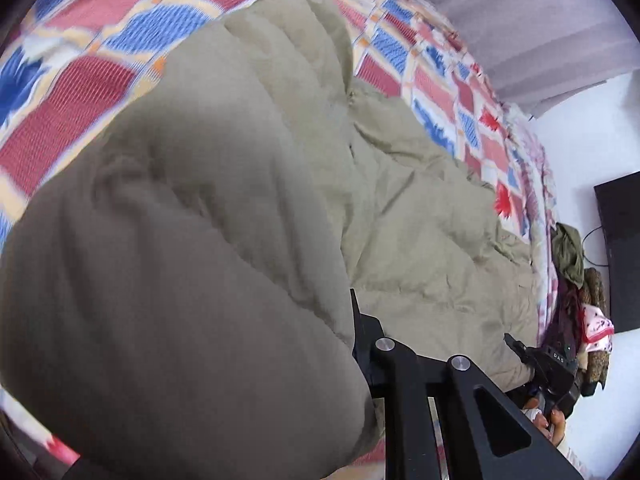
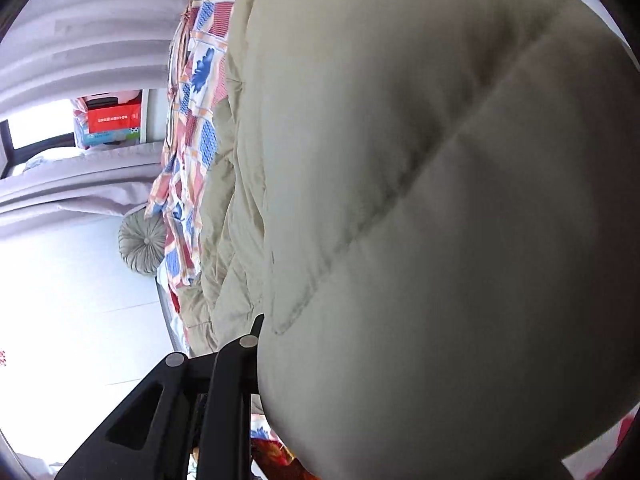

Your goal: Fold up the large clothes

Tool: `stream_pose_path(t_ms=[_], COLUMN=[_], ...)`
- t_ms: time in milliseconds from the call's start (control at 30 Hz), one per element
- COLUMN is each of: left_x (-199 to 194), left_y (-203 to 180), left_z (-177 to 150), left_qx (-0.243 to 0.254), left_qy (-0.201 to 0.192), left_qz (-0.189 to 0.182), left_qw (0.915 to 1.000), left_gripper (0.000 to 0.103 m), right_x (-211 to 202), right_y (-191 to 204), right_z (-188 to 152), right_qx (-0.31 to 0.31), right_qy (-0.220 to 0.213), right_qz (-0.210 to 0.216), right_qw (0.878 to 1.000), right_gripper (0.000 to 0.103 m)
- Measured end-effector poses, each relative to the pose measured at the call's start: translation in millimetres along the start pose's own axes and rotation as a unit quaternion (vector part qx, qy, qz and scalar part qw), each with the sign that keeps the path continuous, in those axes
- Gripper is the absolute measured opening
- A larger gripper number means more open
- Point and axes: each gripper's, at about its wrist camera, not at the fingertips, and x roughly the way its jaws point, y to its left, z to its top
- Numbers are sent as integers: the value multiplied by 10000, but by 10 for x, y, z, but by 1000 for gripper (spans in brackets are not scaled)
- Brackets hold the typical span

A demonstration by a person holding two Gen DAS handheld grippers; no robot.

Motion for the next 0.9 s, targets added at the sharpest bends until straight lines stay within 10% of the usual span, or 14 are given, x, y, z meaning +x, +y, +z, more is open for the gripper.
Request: stream_pose_path(t_ms=[133,267,567,833,900], left_x=[35,0,-588,-1287,-1199], left_y=[189,396,410,50,-136], left_z=[-321,-526,-671,-515,-373], left_qx=[-253,-386,162,1144,1270], left_qy=[203,281,479,-37,-127], left_qz=[188,632,957,1159,913], left_qw=[9993,9969,9941,9866,9876], left_gripper=[22,60,60,59,59], right_x=[-91,-8,-26,-421,-525], right_y=[-277,-419,-99,439,623], right_z=[-228,-231,-140,-334,-373], right_qx=[283,478,121,-1144,-1480], right_qy=[98,72,342,625,455], right_qz=[-101,-185,-956,-1834,-1674], right_qw=[9995,9987,9948,9743,9736], right_gripper=[23,28,55,55,41])
